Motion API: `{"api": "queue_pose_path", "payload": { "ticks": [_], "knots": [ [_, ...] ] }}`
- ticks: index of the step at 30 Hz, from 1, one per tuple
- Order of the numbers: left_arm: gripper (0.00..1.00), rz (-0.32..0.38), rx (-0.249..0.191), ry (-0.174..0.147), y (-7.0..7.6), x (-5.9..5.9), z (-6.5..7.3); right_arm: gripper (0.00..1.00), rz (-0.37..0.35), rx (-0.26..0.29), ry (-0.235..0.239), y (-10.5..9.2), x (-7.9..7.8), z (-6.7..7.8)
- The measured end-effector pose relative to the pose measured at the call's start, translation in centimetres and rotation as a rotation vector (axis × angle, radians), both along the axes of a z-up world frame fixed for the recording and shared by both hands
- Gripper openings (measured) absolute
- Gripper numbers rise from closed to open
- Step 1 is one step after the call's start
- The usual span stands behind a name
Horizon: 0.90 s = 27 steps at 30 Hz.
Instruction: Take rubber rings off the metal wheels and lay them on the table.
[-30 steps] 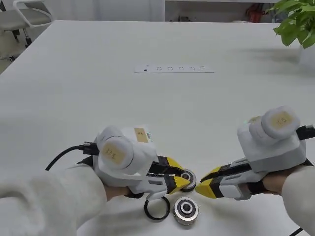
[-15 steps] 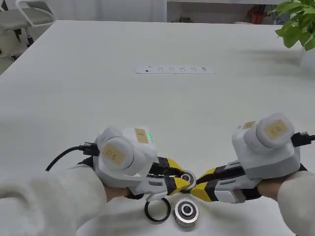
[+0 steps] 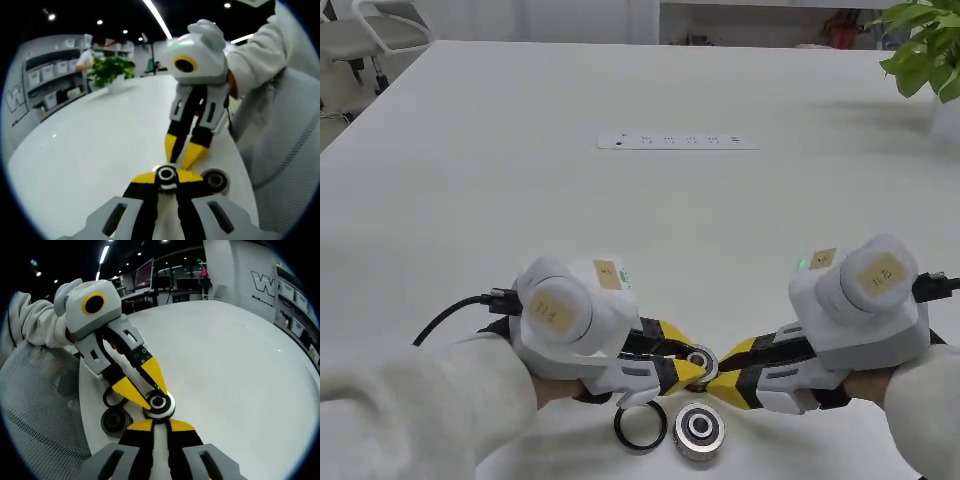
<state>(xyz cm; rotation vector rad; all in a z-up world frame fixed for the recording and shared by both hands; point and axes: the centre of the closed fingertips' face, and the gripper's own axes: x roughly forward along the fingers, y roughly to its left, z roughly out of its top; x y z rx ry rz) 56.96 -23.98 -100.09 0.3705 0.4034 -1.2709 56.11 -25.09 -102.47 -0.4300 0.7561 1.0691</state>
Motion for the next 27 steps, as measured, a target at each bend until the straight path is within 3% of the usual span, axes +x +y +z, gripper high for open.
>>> {"api": "queue_pose_path", "payload": {
  "ticks": [2, 6, 15, 20, 27],
  "knots": [
    [0.14, 0.001, 0.000, 0.001, 0.0, 0.0, 0.0, 0.00, -0.015, 0.023, 0.035, 0.2, -0.2, 0.0],
    [0.14, 0.002, -0.001, 0.001, -0.1, 0.0, 0.0, 0.00, -0.018, 0.023, 0.034, 0.2, -0.1, 0.1],
    [0.13, 0.007, 0.000, 0.002, 0.0, 0.1, 0.0, 0.00, -0.132, 0.081, 0.118, -0.2, 0.5, 0.5],
    [0.13, 0.008, 0.000, 0.003, 0.0, 0.1, 0.0, 0.00, -0.132, 0.086, 0.087, -0.2, 0.8, 0.7],
    [0.13, 0.009, 0.001, 0.002, 0.1, 0.1, 0.0, 0.00, -0.199, 0.148, 0.131, -0.4, 1.2, 1.2]
  ]
}}
